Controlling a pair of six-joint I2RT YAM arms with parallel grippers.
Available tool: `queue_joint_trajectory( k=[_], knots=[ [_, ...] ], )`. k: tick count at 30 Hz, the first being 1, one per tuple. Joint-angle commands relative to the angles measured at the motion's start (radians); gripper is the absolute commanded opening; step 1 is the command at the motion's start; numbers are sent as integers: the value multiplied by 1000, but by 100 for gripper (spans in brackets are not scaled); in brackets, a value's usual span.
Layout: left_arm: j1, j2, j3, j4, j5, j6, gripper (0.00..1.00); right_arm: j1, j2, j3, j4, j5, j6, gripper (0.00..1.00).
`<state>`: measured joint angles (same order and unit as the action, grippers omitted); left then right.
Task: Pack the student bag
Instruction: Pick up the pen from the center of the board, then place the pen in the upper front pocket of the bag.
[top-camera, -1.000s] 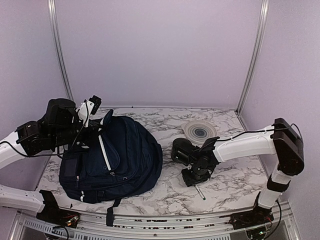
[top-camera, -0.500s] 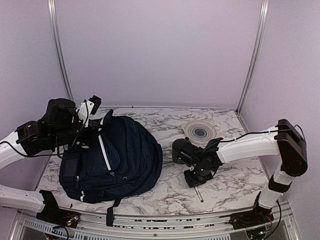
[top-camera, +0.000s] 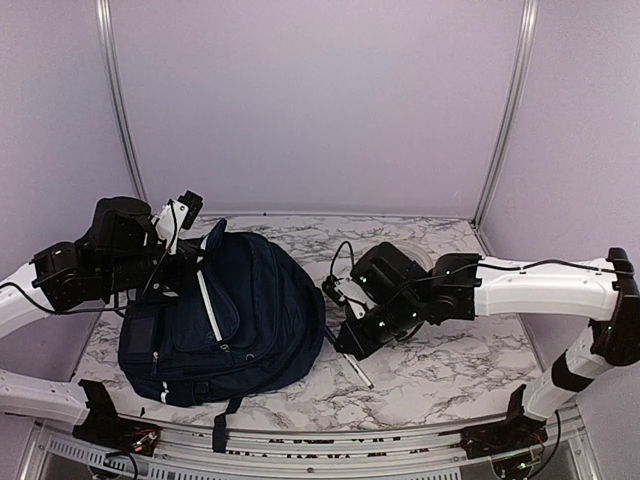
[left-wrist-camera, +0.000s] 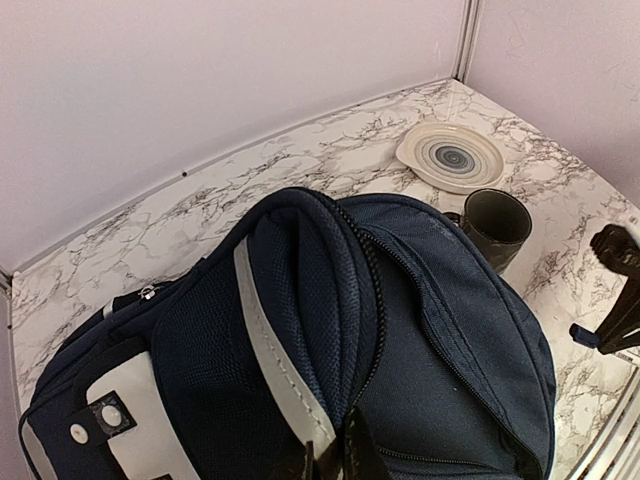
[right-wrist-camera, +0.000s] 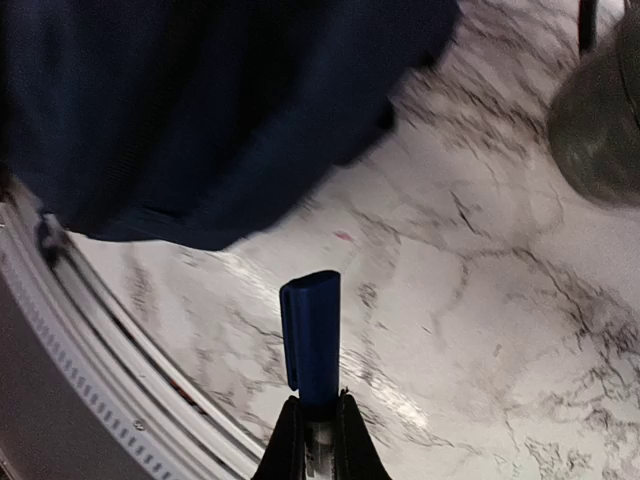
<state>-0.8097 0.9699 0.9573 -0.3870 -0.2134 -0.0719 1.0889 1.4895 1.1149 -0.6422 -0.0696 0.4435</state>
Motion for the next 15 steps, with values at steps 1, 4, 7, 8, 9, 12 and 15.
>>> queue_joint_trajectory(
  k=[1, 4, 7, 8, 9, 12, 15],
  knots=[
    [12, -42, 40, 54, -13, -3, 0, 6, -53, 113, 328, -230, -117, 0],
    [12, -51, 38, 54, -12, -3, 0, 6, -1, 220, 509, -306, -160, 0],
    [12, -48, 48, 54, -3, 6, 0, 5, 112, 340, 656, -282, -163, 0],
    [13, -49, 52, 54, 1, 9, 0, 4, 160, 385, 686, -258, -155, 0],
    [12, -52, 55, 54, 3, 14, 0, 1, 207, 430, 706, -236, -146, 0],
    [13, -62, 58, 54, 10, 22, 0, -27, 330, 540, 758, -182, -95, 0],
    [12, -57, 62, 57, 23, 30, 0, -44, 399, 572, 810, -120, -61, 0]
  ],
)
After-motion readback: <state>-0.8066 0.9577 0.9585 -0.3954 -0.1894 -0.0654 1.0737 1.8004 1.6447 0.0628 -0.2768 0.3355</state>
